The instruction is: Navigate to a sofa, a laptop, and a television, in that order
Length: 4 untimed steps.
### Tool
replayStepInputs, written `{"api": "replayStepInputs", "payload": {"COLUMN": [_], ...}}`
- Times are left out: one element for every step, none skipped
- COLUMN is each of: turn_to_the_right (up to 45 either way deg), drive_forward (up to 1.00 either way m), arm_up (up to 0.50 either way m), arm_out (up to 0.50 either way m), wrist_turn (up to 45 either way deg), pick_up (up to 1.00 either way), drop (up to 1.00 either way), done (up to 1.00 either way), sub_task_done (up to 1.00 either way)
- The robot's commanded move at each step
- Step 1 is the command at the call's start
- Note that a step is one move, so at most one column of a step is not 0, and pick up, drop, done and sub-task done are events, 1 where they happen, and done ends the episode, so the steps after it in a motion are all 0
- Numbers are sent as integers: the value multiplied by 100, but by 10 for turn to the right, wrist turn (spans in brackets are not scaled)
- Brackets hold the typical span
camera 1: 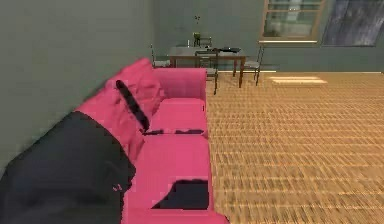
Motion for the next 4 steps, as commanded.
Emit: {"api": "replayStepInputs", "payload": {"turn_to_the_right": [450,270,0,-90], "drive_forward": [0,0,25,0], "arm_up": [0,0,0,0], "arm_out": [0,0,0,0], "wrist_turn": [0,0,0,0], "pick_up": [0,0,0,0], "drop": [0,0,0,0], "done": [0,0,0,0], "sub_task_done": [0,0,0,0]}}
